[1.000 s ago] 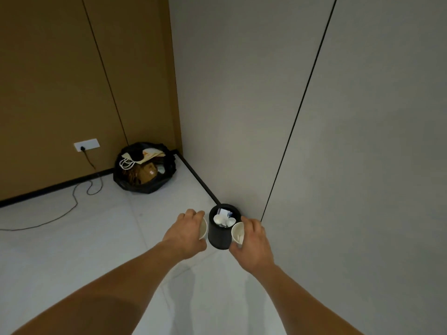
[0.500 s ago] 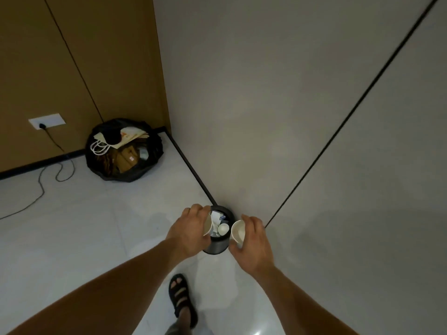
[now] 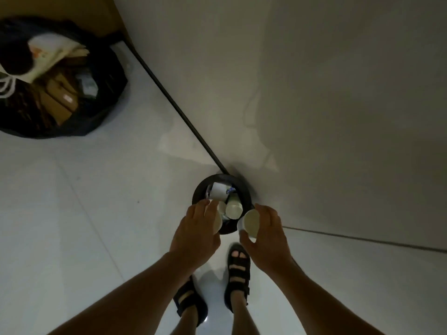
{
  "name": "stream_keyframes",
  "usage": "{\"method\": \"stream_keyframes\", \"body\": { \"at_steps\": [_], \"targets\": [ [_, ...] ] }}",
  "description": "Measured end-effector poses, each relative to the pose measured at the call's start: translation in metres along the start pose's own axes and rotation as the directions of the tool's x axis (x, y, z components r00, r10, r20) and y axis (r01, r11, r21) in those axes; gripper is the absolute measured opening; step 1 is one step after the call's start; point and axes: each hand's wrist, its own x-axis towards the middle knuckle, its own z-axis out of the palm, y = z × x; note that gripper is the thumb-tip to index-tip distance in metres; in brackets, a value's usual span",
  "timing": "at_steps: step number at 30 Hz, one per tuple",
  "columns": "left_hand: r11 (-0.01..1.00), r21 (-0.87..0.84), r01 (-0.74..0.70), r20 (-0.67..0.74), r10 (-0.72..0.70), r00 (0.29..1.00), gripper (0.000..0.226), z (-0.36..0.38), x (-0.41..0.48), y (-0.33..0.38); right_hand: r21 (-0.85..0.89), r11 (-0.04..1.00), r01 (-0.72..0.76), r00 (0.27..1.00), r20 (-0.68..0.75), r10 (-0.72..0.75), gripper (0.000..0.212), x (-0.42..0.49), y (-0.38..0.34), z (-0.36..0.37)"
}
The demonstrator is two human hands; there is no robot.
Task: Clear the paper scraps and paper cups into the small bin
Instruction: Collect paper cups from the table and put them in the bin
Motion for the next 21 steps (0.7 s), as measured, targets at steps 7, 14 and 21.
{"method": "stream_keyframes", "body": {
  "at_steps": [7,14,21],
  "targets": [
    [0.999,-0.036,0.041,-0.012,-0.042,0.999,0.064,0.116,0.079,-0.043,-0.051,0.995,0.085,0.992,0.093,-0.080,0.069,0.069,0.087,0.111],
    [0.996,0.030,0.081,-0.002,-0.081,0.997,0.061,0.171,0.098,-0.072,-0.144,0.983,0.111,0.983,0.164,-0.087,0.072,0.096,0.132,0.155],
    [0.979,0.194,0.055,0.020,-0.060,0.998,0.075,0.190,0.123,-0.087,-0.269,0.923,0.277,0.961,0.107,-0.257,0.080,0.119,0.140,0.169]
  ]
}}
